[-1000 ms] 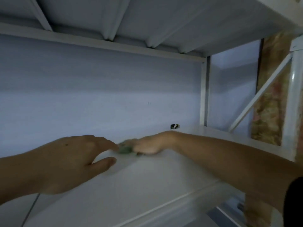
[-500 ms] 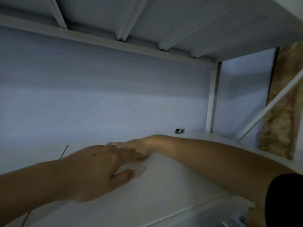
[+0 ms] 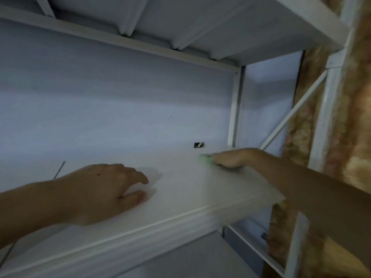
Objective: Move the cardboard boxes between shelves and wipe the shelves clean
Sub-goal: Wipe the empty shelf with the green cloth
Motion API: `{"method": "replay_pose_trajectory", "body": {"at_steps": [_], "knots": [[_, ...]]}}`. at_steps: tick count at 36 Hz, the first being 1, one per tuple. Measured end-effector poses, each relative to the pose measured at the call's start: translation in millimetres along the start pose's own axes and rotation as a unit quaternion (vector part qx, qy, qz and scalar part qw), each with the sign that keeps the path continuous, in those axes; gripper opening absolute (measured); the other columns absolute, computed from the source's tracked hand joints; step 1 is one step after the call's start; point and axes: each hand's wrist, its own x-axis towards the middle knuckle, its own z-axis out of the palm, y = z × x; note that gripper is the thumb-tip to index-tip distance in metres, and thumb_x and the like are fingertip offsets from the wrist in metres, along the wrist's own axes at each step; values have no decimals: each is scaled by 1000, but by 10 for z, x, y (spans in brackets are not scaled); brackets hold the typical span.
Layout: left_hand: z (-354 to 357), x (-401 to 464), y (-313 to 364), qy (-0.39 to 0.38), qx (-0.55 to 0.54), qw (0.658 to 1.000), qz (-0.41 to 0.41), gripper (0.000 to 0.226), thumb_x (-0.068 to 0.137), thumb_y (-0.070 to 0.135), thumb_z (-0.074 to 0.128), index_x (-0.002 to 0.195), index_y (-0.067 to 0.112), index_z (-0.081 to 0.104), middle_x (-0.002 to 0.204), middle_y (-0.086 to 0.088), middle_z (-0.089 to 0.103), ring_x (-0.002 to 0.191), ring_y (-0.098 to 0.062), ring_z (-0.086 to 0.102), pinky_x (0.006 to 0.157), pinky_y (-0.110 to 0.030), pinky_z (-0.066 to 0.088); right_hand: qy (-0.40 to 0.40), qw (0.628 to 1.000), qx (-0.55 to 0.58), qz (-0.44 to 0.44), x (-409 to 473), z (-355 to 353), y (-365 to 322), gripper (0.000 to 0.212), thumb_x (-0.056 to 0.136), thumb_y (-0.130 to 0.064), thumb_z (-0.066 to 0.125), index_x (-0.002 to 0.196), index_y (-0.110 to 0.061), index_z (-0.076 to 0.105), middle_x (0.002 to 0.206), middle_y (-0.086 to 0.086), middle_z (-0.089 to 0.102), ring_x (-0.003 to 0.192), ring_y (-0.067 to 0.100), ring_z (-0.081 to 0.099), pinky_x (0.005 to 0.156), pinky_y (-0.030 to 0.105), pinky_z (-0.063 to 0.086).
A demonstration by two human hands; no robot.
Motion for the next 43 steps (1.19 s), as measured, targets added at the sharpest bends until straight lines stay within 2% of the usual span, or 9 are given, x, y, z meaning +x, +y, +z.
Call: {"method": "replay_pose_trajectory", "body": {"at_steps": [3,5,10,14,17,21,25,33,43], "knots": [[-78,67,124,23,-2,1000,5,118,49,92,-33,144,59,28,146,31,43,128,4,45,104,-17,32,-16,982,-12,-188,-214,242,-679,54,112,-31,31,161,-9,22,168,3,18,153,14,17,113,2,-2],[-127,87,196,37,-13,999,4,122,47,94,-33,145,57,31,146,30,44,126,4,46,97,-15,30,-30,981,-7,-191,-350,360,-852,51,112,-18,30,161,-9,17,168,2,14,154,13,11,102,-6,-7],[-183,-49,356,21,-28,999,-33,111,59,89,-17,150,49,32,156,25,38,138,-2,41,108,-22,31,10,994,85,-73,-723,248,-192,56,109,-48,28,161,-27,25,159,-13,31,147,9,29,118,19,14],[-149,-265,412,27,-29,997,-59,81,82,80,6,149,46,38,154,24,42,138,-3,43,111,-27,34,72,987,96,103,-695,235,1033,96,84,-89,19,158,-31,33,157,-16,31,144,15,35,122,31,20],[-145,-446,407,34,-44,996,-75,55,101,65,24,149,42,40,153,22,45,137,-5,45,113,-29,35,108,972,83,192,-633,216,1452,82,98,-72,37,155,-14,37,157,7,43,138,26,46,103,26,33],[-208,-719,412,40,-66,993,-93,54,103,62,26,149,39,42,152,18,47,137,-7,46,112,-29,36,162,965,33,202,-812,248,1039,55,109,-40,40,152,-6,41,153,18,46,137,34,47,108,32,37],[-288,-1014,420,50,-74,990,-111,56,102,62,26,151,37,41,155,14,45,140,-11,43,115,-34,34,166,971,12,171,-831,330,790,60,105,-52,39,152,-16,41,153,17,46,137,36,47,112,42,39],[-364,-1643,344,68,-64,986,-140,58,104,62,29,153,33,39,159,10,41,141,-16,42,115,-37,35,259,964,44,-45,-1727,426,-1021,55,105,-47,47,154,-22,43,161,3,38,145,22,38,119,31,27],[-353,-2597,582,75,-42,990,-116,61,103,62,32,155,32,36,161,10,39,143,-19,41,115,-39,35,198,966,8,-167,-3045,1013,-2470,66,102,-54,47,160,-27,29,165,-9,28,150,11,27,122,30,24]]}}
